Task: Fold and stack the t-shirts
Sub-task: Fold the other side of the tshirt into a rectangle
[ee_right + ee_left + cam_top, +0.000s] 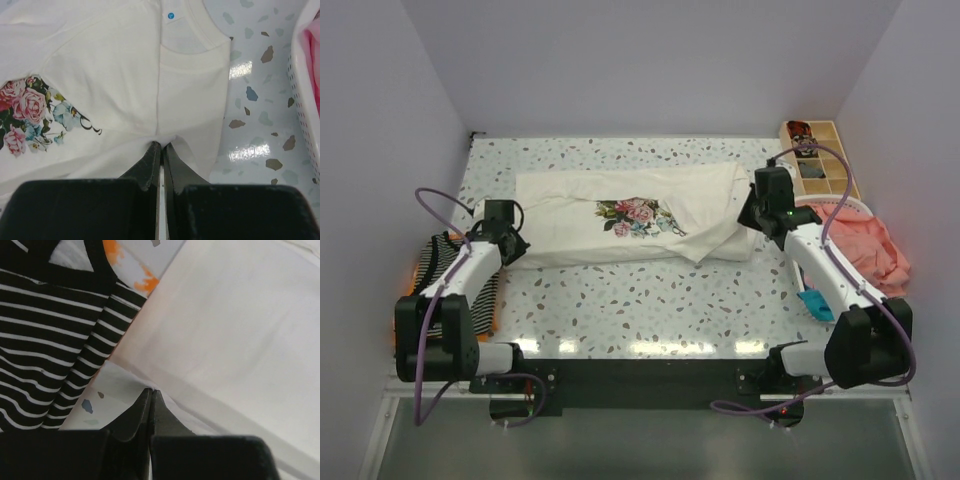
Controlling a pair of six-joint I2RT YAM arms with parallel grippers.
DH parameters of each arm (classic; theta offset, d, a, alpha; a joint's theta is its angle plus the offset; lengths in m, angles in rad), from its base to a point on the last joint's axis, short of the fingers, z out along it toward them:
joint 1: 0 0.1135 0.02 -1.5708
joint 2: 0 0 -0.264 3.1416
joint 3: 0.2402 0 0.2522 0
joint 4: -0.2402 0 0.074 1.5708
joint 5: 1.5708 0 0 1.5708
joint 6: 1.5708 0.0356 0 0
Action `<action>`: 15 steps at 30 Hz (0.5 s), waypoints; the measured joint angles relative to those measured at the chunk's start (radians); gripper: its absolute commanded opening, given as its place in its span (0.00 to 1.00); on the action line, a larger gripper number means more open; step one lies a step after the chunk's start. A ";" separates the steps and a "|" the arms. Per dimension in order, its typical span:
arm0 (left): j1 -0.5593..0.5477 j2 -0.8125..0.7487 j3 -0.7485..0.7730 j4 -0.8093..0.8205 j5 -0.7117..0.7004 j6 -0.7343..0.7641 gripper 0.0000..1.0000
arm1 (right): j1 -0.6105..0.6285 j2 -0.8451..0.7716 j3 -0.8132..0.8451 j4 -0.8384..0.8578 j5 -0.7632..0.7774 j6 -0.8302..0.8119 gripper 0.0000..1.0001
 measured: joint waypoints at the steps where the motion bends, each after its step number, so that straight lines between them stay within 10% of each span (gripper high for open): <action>1: 0.003 0.015 0.013 0.003 0.000 0.004 0.00 | -0.006 0.014 0.012 0.004 0.000 -0.003 0.00; 15: 0.011 0.281 0.187 0.078 0.020 0.035 0.00 | -0.058 0.241 0.153 0.060 -0.003 -0.010 0.00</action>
